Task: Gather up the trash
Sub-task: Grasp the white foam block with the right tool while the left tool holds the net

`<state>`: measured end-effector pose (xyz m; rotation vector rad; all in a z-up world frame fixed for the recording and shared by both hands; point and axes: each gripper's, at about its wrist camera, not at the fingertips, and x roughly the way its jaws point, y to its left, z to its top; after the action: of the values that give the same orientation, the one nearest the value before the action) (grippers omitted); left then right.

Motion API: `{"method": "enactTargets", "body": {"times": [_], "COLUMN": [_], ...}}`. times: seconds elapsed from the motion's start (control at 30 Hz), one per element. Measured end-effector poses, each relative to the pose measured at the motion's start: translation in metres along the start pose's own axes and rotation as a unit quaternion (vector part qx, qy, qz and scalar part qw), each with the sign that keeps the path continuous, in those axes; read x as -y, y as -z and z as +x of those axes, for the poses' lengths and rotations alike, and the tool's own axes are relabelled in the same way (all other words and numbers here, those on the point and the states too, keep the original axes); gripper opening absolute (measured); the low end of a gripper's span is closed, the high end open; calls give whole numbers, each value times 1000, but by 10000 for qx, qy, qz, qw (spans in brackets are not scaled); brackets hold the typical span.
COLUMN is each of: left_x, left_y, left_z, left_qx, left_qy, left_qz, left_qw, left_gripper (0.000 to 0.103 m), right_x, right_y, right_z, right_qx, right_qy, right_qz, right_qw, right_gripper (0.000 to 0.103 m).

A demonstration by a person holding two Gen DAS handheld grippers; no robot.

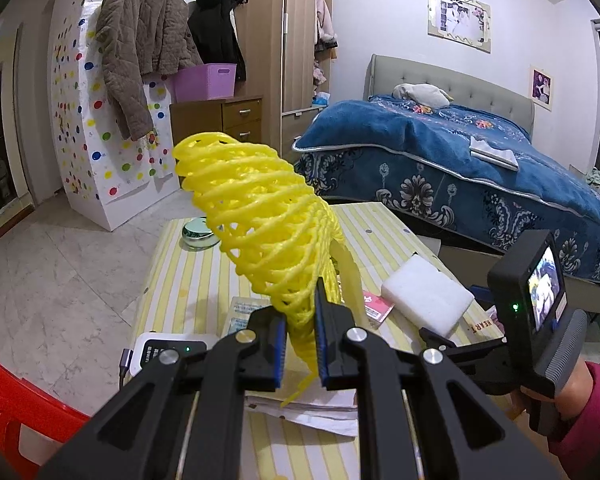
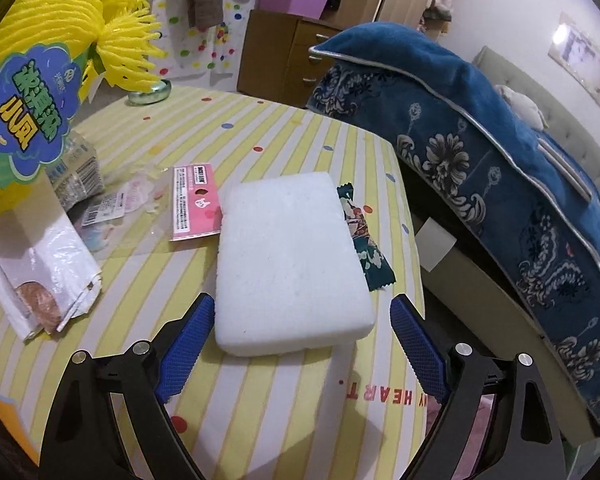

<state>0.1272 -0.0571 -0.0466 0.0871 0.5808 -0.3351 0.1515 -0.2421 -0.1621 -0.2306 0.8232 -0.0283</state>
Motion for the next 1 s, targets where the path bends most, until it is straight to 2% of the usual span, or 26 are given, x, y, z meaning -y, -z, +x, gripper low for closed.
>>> {"method": "enactTargets", "body": {"times": [0.07, 0.13, 0.27, 0.4, 0.5, 0.57, 0.6, 0.8, 0.9, 1.0], "left_x": [-1, 1, 3, 5, 7, 9, 10, 10, 7, 7], "left_y": [1, 1, 3, 8, 10, 9, 9, 8, 9, 8], "left_z": [0, -2, -8, -18, -24, -28, -31, -35, -33, -32], "left_qx": [-5, -9, 3, 18, 37, 68, 96, 155, 145, 134], "left_qy": [-2, 6, 19, -3, -24, -25, -27, -108, -161, -190], "left_qz": [-5, -16, -23, 19, 53, 59, 60, 83, 52, 52], "left_qw": [10000, 10000, 10000, 10000, 10000, 10000, 9999, 9998, 9998, 9997], "left_gripper": [10, 10, 10, 10, 10, 10, 10, 10, 10, 10], "right_x": [0, -1, -5, -2, 5, 16, 21, 65, 74, 64], "right_y": [0, 2, 9, 19, 21, 17, 16, 12, 14, 13], "right_z": [-2, -4, -16, -41, -66, -73, -72, -26, -5, 3], "right_qx": [28, -9, -111, 45, 355, 473, 463, -254, -505, -599], "right_qy": [-26, -84, -630, -1080, -868, -261, -104, 947, 977, 613], "right_qz": [-5, 29, 247, 628, 747, 788, 838, 1195, 1221, 1015], "right_qw": [10000, 10000, 9976, 9922, 9928, 9954, 9954, 9880, 9864, 9911], "right_gripper": [72, 65, 63, 63, 64, 64, 64, 64, 65, 65]}}
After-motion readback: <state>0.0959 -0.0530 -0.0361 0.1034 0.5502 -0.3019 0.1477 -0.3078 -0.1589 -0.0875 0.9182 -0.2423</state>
